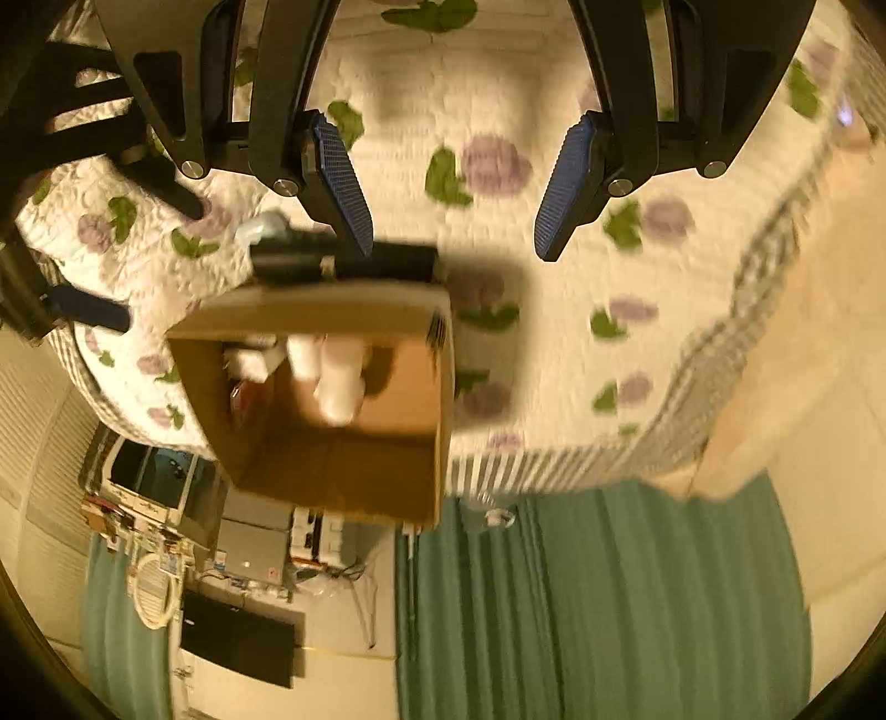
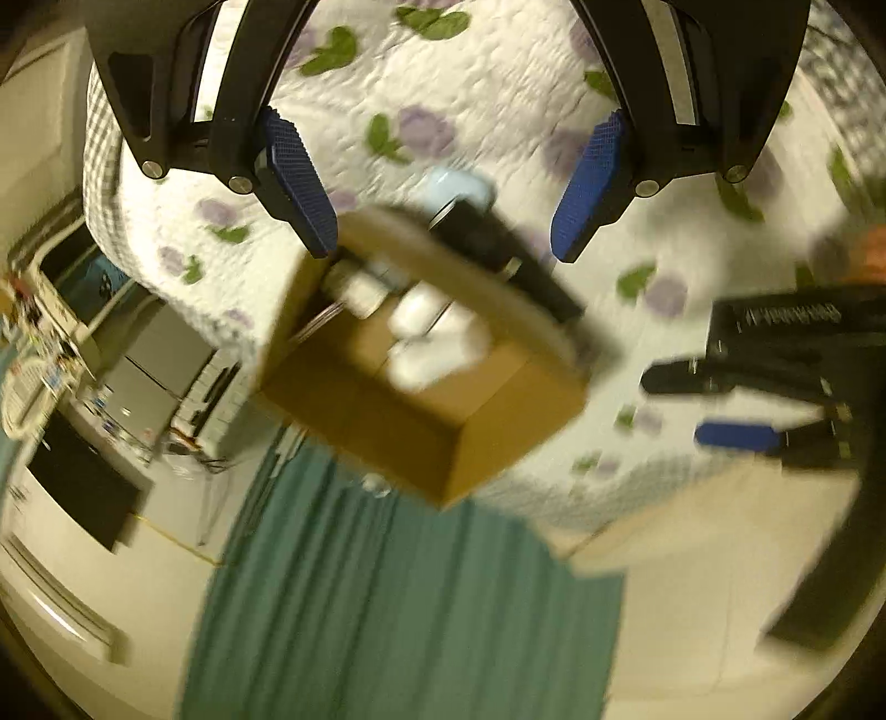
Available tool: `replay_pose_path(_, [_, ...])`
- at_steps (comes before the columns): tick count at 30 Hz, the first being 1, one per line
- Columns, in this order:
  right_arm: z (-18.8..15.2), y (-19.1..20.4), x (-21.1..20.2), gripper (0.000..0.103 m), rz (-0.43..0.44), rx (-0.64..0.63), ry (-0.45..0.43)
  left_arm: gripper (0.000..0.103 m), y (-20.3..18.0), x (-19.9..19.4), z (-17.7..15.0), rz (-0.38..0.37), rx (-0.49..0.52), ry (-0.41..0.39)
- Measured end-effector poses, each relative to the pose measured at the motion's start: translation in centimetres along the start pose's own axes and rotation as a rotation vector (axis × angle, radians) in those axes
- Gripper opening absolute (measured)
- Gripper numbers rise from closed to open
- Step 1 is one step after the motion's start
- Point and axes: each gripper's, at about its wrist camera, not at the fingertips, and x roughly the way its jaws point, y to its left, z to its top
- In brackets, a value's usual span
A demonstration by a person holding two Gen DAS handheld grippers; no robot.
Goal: Organize rigid objects
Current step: 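Grasp the black cylinder with the right gripper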
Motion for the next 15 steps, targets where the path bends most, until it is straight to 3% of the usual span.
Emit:
replay_pose_path(8, [-2.0, 2.8, 8.0, 0.063, -0.014, -0.151, 0.114, 0.064, 1.4, 5.6, -3.0, 0.071, -0.032, 0.087])
replay_pose_path(10, [-2.0, 3.0, 9.6, 0.054, -0.015, -0.187, 0.126, 0.064, 1.7, 6.4, -3.3, 0.061, -0.044, 0.111])
replay_pose_path(15, [-1.9, 4.1, 12.7, 0.05, -0.068, -0.287, 0.132, 0.064, 2.7, 7.5, -3.6, 0.045, -0.086, 0.153])
